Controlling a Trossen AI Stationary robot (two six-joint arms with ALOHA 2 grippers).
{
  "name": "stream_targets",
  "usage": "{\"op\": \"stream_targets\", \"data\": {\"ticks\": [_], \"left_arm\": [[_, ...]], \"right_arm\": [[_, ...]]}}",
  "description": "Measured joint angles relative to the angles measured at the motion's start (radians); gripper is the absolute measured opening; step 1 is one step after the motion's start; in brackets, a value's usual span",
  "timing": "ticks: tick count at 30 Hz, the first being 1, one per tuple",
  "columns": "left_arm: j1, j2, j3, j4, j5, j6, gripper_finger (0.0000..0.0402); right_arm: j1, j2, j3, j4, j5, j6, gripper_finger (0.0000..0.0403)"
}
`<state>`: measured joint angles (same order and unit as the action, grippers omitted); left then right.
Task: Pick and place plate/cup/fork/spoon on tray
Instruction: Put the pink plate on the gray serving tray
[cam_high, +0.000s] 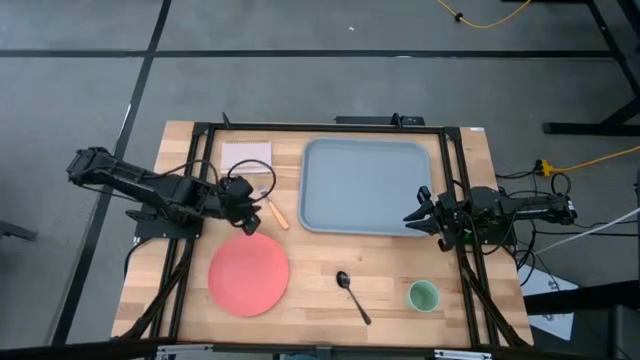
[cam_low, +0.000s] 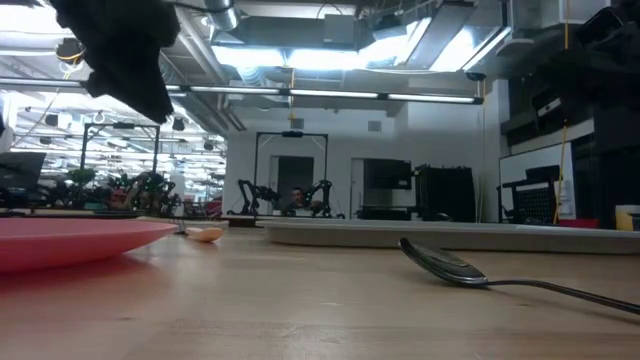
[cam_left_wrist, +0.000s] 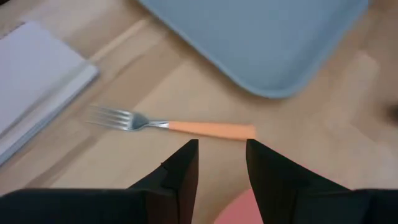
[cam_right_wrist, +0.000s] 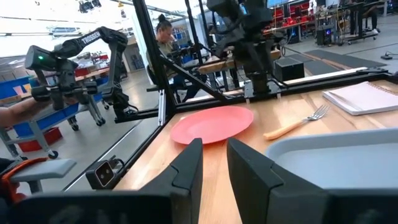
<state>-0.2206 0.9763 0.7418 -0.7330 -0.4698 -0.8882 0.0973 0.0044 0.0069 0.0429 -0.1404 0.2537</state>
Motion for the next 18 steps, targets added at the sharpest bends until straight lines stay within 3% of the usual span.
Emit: {"op": "stream_targets", "data": {"ticks": [4, 7, 11, 15, 18], "left_arm": [[0.132, 0.040, 0.000, 0.005, 0.068, 0.024, 0.0127], [0.243, 0.105, 0.000, 0.063, 0.186, 0.155, 0.0127], [0.363, 0.205, 0.000, 0.121, 0.436, 0.408, 0.0127], [0.429, 0.297, 0.000, -0.024, 0.702, 0.544, 0.0127], [0.437, 0.340, 0.000, -0.079, 0.801, 0.637, 0.0127]], "right_arm": [[0.000, 0.000, 0.000, 0.008, 0.040, -0.001, 0.0078], [0.000, 0.000, 0.000, 0.013, 0.090, -0.001, 0.0078], [0.000, 0.000, 0.000, 0.013, 0.120, 0.000, 0.0078], [0.000, 0.000, 0.000, 0.011, 0.120, 0.012, 0.0078], [0.000, 0.000, 0.000, 0.008, 0.121, 0.006, 0.0078]]}}
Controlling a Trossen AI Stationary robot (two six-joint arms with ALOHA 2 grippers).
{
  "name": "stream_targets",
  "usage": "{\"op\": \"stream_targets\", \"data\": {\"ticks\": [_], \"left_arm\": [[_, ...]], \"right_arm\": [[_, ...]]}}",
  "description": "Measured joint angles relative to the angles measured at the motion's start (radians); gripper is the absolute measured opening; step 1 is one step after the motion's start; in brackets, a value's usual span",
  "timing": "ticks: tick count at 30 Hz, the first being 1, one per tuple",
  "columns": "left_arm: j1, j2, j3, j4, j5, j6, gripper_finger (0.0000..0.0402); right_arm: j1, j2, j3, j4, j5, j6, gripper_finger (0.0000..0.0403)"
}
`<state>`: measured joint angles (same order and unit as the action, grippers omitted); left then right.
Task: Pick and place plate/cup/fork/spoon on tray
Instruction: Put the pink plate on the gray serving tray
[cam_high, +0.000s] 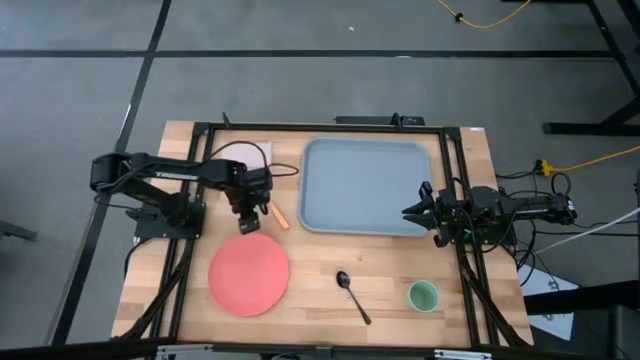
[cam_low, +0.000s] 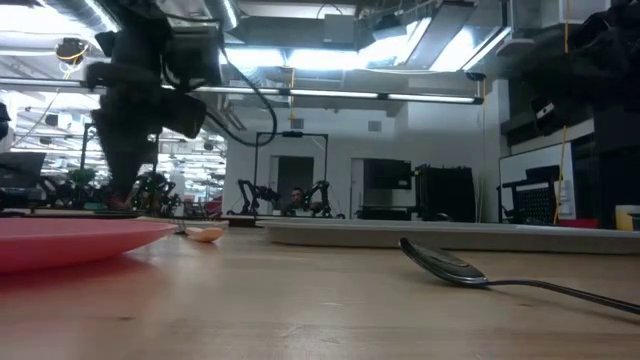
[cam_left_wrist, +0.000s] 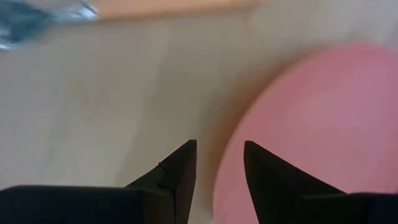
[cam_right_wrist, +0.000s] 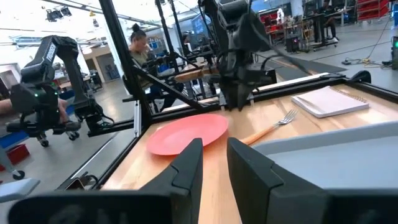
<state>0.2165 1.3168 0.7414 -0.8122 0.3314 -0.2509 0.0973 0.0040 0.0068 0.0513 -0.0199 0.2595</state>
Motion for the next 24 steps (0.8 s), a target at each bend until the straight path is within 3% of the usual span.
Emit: {"op": "stream_targets", "data": {"ticks": [5, 8, 13, 20, 24], "left_arm": [[-0.015, 0.013, 0.000, 0.055, 0.053, 0.019, 0.0127], [-0.042, 0.013, 0.000, 0.089, -0.034, -0.023, 0.0127], [-0.091, 0.013, 0.000, 0.098, -0.195, 0.030, 0.0127], [-0.135, 0.013, 0.000, 0.102, -0.180, 0.020, 0.0127], [-0.164, 0.013, 0.000, 0.109, -0.112, -0.009, 0.0127]], "right_arm": [[0.000, 0.000, 0.000, -0.008, 0.000, 0.004, 0.0078], [0.000, 0.000, 0.000, -0.019, 0.001, 0.025, 0.0078], [0.000, 0.000, 0.000, -0.027, 0.001, 0.025, 0.0078], [0.000, 0.000, 0.000, -0.028, 0.001, 0.025, 0.0078], [0.000, 0.000, 0.000, -0.028, 0.001, 0.026, 0.0078]]}}
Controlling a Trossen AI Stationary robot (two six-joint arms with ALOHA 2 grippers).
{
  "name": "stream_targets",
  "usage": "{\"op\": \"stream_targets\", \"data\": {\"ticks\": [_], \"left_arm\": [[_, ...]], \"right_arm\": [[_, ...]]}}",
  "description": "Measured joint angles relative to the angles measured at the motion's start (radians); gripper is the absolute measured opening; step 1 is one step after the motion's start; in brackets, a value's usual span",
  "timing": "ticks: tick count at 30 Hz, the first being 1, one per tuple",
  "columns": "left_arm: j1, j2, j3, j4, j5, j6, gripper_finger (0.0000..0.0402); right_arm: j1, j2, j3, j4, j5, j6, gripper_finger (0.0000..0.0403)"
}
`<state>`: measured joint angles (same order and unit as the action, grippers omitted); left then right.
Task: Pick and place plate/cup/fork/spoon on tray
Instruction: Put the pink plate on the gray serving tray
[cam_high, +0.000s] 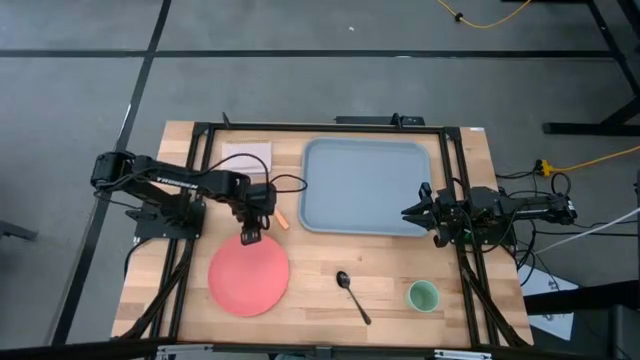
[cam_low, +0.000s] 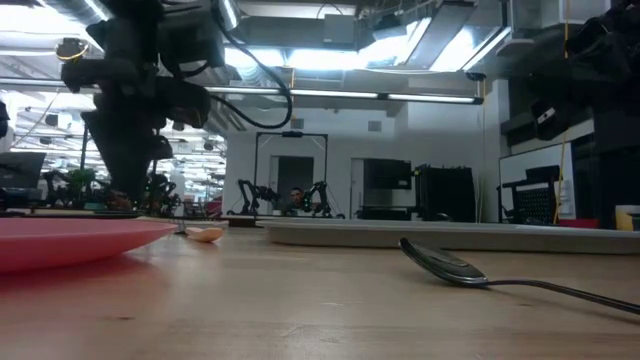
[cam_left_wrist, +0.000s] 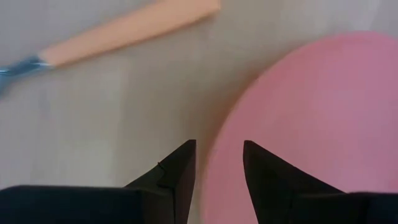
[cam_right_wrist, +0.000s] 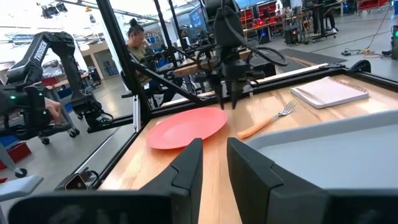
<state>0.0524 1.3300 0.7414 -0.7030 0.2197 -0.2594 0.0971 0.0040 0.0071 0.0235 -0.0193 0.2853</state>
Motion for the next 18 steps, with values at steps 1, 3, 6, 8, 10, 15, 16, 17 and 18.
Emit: {"op": "stream_targets", "data": {"ticks": [1, 3, 6, 8, 10, 15, 16, 17, 18], "left_arm": [[-0.008, 0.000, 0.000, 0.001, 0.003, -0.011, 0.0127], [-0.022, 0.007, 0.000, 0.002, 0.000, -0.018, 0.0127], [-0.034, 0.033, 0.000, 0.005, 0.006, -0.020, 0.0127], [-0.033, 0.070, 0.000, 0.020, 0.020, -0.020, 0.0127], [-0.023, 0.107, 0.000, 0.025, 0.056, -0.014, 0.0127], [0.001, 0.163, 0.000, 0.065, 0.098, 0.033, 0.0127], [0.003, 0.171, 0.000, 0.065, 0.101, 0.045, 0.0127], [0.004, 0.176, 0.000, 0.060, 0.110, 0.057, 0.0127], [0.005, 0.184, 0.000, 0.060, 0.117, 0.066, 0.0127]], "right_arm": [[0.000, 0.000, 0.000, 0.000, 0.000, 0.000, 0.0078], [0.000, 0.000, 0.000, 0.000, 0.000, -0.001, 0.0078], [0.000, 0.000, 0.000, 0.000, 0.000, -0.002, 0.0078], [0.000, 0.000, 0.000, 0.000, 0.000, -0.002, 0.0078], [0.000, 0.000, 0.000, 0.000, 0.000, -0.002, 0.0078], [0.000, 0.000, 0.000, 0.000, 0.000, -0.002, 0.0078], [0.000, 0.000, 0.000, 0.000, 0.000, -0.002, 0.0078], [0.000, 0.000, 0.000, 0.000, 0.001, -0.002, 0.0078], [0.000, 0.000, 0.000, 0.000, 0.001, -0.002, 0.0078]]}}
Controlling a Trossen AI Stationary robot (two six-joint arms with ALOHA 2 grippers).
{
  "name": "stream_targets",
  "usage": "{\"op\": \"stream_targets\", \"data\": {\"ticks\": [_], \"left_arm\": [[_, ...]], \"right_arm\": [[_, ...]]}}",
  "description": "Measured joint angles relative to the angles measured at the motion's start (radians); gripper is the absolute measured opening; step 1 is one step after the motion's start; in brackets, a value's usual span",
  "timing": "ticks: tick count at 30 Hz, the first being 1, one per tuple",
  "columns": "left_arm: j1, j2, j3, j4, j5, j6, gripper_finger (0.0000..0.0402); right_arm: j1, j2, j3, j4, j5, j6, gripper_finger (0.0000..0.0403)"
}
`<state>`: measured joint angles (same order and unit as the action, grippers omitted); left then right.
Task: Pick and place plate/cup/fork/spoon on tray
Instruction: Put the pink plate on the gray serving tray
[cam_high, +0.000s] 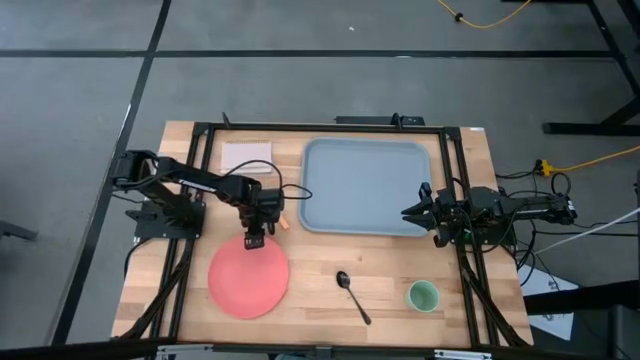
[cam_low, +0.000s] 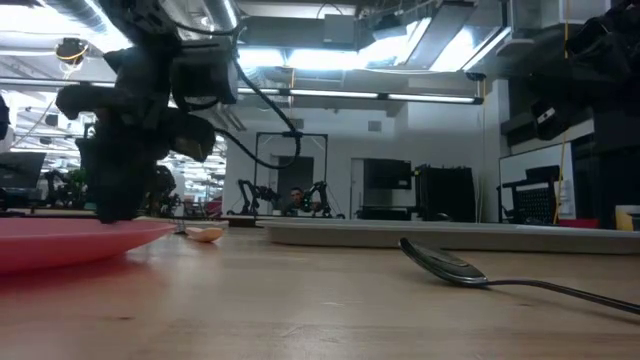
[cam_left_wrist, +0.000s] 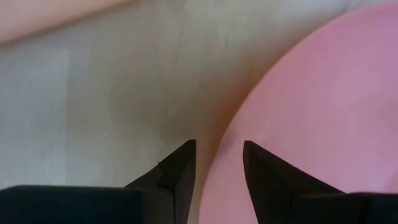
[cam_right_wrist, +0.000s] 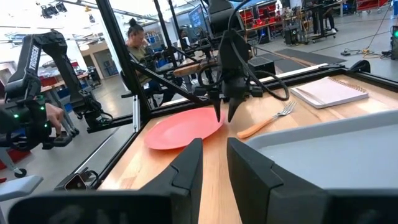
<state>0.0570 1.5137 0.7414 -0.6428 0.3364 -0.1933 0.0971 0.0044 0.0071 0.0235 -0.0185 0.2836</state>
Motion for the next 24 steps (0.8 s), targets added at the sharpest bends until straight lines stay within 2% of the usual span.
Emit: {"op": "stream_targets", "data": {"ticks": [8, 14, 17, 21, 24], "left_arm": [[-0.031, 0.051, 0.000, -0.002, 0.075, 0.047, 0.0127], [-0.060, 0.069, 0.003, -0.002, 0.069, 0.074, 0.0121], [-0.058, 0.070, 0.003, -0.002, 0.062, 0.073, 0.0091], [-0.044, 0.072, 0.000, 0.000, 0.080, 0.048, 0.0023], [-0.028, 0.072, 0.001, 0.003, 0.101, 0.020, 0.0011]], "right_arm": [[0.000, 0.000, 0.000, 0.000, 0.000, -0.003, 0.0078], [0.000, 0.000, 0.000, 0.000, 0.000, -0.003, 0.0078], [0.000, 0.000, 0.000, 0.000, 0.000, -0.003, 0.0078], [0.000, 0.000, 0.000, 0.000, 0.000, -0.003, 0.0078], [0.000, 0.000, 0.000, 0.000, 0.000, -0.003, 0.0078]]}}
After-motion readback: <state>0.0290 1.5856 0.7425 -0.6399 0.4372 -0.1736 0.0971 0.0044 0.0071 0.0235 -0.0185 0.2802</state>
